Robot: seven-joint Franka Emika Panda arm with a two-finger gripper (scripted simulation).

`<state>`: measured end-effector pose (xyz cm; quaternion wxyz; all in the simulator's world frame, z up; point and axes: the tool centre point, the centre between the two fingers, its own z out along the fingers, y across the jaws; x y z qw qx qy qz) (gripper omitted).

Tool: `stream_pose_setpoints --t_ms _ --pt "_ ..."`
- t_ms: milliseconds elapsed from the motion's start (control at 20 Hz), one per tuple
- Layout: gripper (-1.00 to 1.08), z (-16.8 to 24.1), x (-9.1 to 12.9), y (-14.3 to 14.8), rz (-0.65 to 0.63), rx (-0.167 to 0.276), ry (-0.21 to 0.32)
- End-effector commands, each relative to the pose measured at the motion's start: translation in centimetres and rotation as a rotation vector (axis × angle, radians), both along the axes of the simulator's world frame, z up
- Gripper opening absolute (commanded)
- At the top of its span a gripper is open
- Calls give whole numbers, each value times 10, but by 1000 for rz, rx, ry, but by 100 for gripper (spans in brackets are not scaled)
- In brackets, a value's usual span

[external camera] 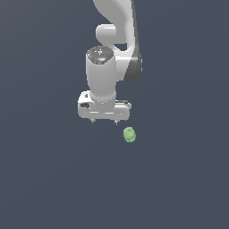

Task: Pick up the object and move it to a goal position.

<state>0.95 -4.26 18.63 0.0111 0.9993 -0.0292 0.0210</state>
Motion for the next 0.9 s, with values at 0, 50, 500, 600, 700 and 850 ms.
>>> stream_pose_setpoints --t_ms 0,50,500,600,700,850 --pt "100 0 0 0 0 0 0" --pt "100 0 0 0 0 0 0" --pt "100 -10 -6 -22 21 -34 17" --pt "100 -9 -6 -23 19 -34 17" --pt "100 -11 -5 -18 25 -32 17" --pt "100 -21 -4 -2 51 -27 20"
